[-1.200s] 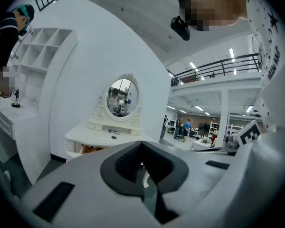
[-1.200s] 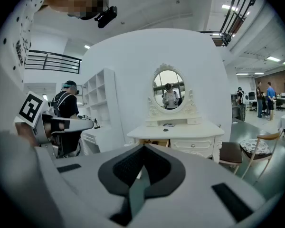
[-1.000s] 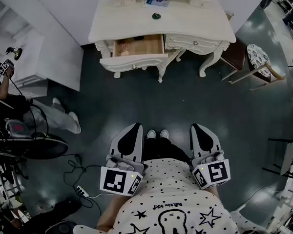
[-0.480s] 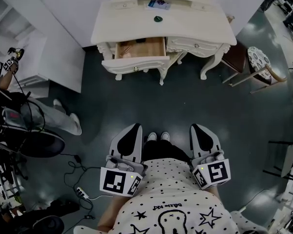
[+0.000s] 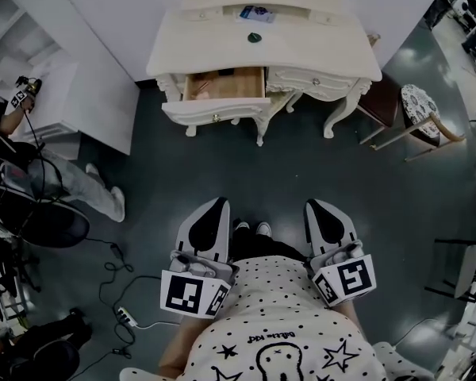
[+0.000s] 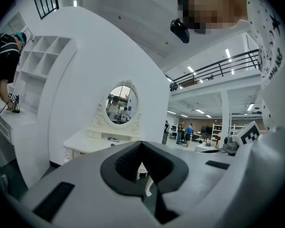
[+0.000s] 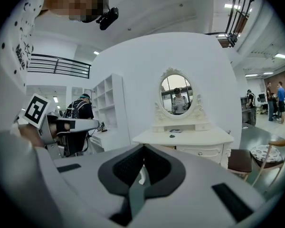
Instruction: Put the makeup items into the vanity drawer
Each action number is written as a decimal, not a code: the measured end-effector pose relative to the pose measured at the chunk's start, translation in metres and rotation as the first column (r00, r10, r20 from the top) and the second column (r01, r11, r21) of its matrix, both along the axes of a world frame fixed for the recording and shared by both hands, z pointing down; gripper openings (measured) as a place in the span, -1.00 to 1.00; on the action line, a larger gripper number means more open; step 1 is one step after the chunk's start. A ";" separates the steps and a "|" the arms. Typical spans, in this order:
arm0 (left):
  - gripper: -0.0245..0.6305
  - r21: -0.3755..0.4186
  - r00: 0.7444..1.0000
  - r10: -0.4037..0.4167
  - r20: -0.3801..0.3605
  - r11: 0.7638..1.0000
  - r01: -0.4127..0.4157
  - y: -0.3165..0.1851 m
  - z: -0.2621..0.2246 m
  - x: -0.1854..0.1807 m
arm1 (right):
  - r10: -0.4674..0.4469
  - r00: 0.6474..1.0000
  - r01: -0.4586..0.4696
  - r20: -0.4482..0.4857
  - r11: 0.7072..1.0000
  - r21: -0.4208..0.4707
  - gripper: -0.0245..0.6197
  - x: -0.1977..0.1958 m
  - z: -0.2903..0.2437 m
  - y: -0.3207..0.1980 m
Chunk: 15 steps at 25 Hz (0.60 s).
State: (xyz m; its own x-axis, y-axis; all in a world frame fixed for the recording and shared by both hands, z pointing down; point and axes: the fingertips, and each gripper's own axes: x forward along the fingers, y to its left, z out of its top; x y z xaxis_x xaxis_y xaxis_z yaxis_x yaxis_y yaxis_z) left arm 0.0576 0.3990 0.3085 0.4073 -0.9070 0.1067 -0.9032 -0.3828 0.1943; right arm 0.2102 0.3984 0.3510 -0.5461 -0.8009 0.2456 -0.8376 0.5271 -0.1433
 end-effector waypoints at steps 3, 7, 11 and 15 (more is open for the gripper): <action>-0.94 0.020 1.000 -0.015 -0.009 1.000 0.015 -0.007 -0.002 0.006 | -0.006 1.000 0.006 0.001 1.000 -0.005 -0.90 0.009 0.003 -0.002; -0.93 0.023 0.999 -0.039 -0.010 0.999 0.039 -0.018 -0.002 0.009 | -0.005 1.000 0.005 -0.004 1.000 -0.020 -0.90 0.020 0.007 -0.010; -0.93 -0.003 0.999 -0.044 -0.006 0.999 0.044 -0.034 0.005 0.008 | -0.013 1.000 0.012 -0.014 0.999 -0.043 -0.90 0.023 0.014 -0.026; -0.94 -0.027 0.999 -0.027 -0.029 0.999 0.027 -0.057 0.013 0.011 | -0.011 1.000 0.010 -0.023 0.999 -0.047 -0.90 0.019 0.017 -0.052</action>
